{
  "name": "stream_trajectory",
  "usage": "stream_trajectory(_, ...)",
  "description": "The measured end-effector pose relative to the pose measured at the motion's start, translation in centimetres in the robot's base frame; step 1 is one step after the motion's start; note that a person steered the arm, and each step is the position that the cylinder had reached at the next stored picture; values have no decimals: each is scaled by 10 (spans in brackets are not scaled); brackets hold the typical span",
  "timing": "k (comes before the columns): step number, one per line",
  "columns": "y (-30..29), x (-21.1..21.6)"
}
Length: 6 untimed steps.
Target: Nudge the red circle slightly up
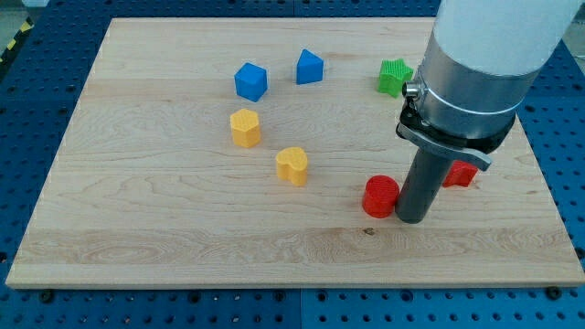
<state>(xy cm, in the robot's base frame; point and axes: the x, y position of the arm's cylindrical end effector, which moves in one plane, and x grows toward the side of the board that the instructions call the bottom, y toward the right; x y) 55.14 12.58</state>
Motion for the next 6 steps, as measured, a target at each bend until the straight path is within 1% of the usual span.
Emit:
stream_trajectory(2, -4, 16)
stream_trajectory(3, -5, 16)
stream_trajectory(5, -37, 16)
stream_trajectory(6, -40, 5)
